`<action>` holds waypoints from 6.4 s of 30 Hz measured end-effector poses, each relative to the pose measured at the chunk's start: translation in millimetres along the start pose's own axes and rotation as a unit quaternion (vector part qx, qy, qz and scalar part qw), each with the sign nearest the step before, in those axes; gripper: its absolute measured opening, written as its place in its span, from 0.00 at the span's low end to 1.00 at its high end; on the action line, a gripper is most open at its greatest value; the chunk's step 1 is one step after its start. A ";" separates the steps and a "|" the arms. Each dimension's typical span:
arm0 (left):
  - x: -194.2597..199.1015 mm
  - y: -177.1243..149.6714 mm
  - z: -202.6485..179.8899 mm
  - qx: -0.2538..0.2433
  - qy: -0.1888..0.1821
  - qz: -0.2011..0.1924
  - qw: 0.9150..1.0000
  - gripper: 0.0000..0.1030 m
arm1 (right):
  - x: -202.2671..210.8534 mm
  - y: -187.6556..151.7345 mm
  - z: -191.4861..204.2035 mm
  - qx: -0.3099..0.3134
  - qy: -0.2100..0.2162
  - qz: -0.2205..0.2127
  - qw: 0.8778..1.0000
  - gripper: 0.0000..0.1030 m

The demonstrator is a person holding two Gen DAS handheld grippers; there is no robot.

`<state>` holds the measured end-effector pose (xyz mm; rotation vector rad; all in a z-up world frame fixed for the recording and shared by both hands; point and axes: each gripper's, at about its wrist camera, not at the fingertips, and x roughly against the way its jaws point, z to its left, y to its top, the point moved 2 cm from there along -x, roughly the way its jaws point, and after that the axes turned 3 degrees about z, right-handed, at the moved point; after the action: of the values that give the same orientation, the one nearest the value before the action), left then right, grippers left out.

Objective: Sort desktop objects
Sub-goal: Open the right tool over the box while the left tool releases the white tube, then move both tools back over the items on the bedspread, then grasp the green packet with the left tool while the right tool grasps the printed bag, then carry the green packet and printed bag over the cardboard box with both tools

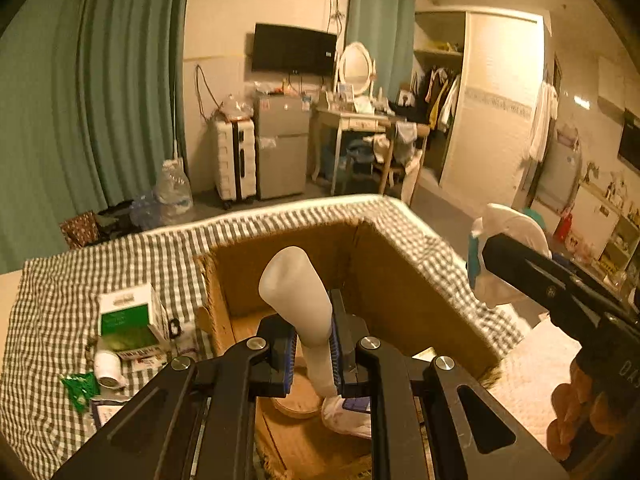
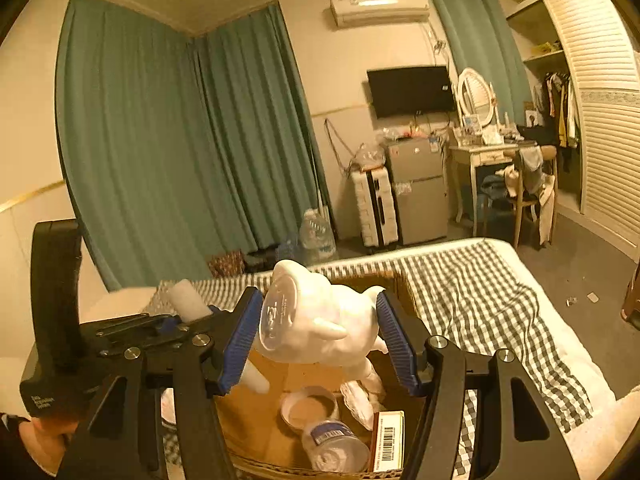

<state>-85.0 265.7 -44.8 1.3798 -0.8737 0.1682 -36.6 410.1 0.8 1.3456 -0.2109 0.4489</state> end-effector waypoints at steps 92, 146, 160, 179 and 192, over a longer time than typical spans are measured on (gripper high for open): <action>-12.9 -121.5 367.4 0.220 0.124 0.146 0.956 0.96 | -198.4 -136.9 273.8 0.185 0.021 0.262 0.947 0.99; 149.5 -106.6 265.1 0.125 0.197 -0.041 0.972 0.31 | -81.6 -86.8 280.5 0.168 0.041 0.106 0.979 0.08; 188.1 -62.9 213.1 0.101 0.201 -0.081 0.971 0.31 | -27.8 -37.3 244.0 0.122 0.055 0.027 0.991 0.08; 156.0 11.4 94.0 0.059 0.107 -0.092 0.988 0.31 | 31.0 24.8 134.0 0.085 -0.003 -0.042 0.996 0.08; 69.4 24.6 20.4 0.025 0.052 -0.048 0.997 0.31 | 28.5 21.1 49.4 0.040 -0.037 -0.020 0.998 0.08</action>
<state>-60.7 227.0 16.5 1.4438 -0.7198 0.1889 -14.8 370.9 41.9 1.4437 -0.2282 0.3780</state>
